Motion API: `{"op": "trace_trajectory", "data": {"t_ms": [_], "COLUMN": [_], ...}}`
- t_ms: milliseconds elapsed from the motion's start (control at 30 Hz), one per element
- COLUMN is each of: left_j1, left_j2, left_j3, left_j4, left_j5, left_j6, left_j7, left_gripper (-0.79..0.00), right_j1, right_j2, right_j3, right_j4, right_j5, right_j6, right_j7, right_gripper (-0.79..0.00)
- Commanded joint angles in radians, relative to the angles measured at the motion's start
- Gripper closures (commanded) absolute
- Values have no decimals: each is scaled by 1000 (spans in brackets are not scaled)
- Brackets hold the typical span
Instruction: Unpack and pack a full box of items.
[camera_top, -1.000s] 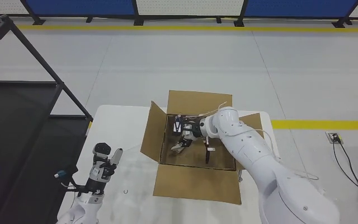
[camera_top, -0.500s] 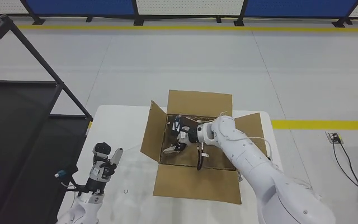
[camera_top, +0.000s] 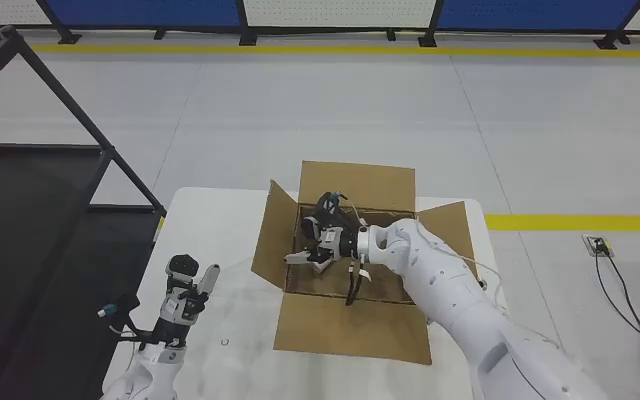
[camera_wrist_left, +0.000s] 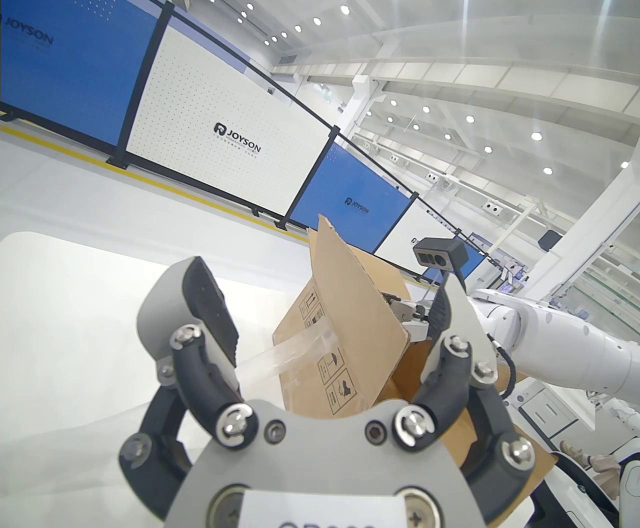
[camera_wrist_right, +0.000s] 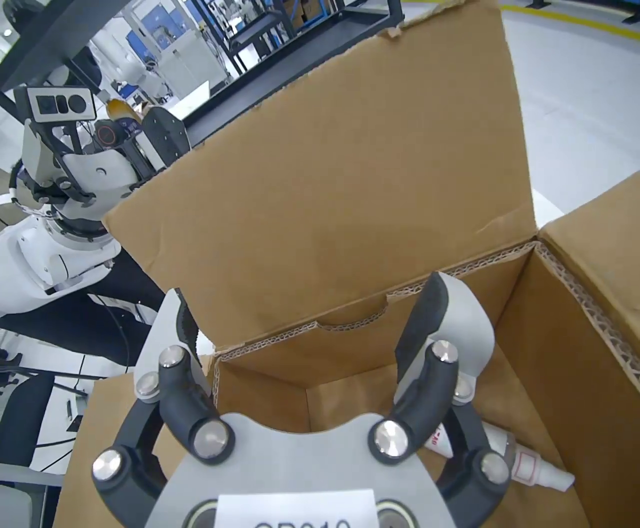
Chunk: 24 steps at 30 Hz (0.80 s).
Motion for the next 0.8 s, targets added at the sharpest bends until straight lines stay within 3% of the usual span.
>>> {"op": "trace_trajectory", "data": {"t_ms": [0,200,433,600,767], "left_j1": [0,0,0,0,0], "left_j2": [0,0,0,0,0], "left_j3": [0,0,0,0,0], "left_j4": [0,0,0,0,0], "left_j5": [0,0,0,0,0], "left_j6": [0,0,0,0,0], "left_j7": [0,0,0,0,0], "left_gripper": [-785,-785,-785,-785,-785], "right_j1": [0,-31,-57,-104,-189], "right_j2": [0,3,29,89,166], "right_j3": [0,28,117,174,260], "right_j4": [0,-28,-70,-224,-417], "right_j5": [-1,64,338,404,357], "right_j6": [0,34,0,0,0], "right_j7": [-16,15,242,380,424], "right_gripper": [-785,-785,-785,-785,-785]}}
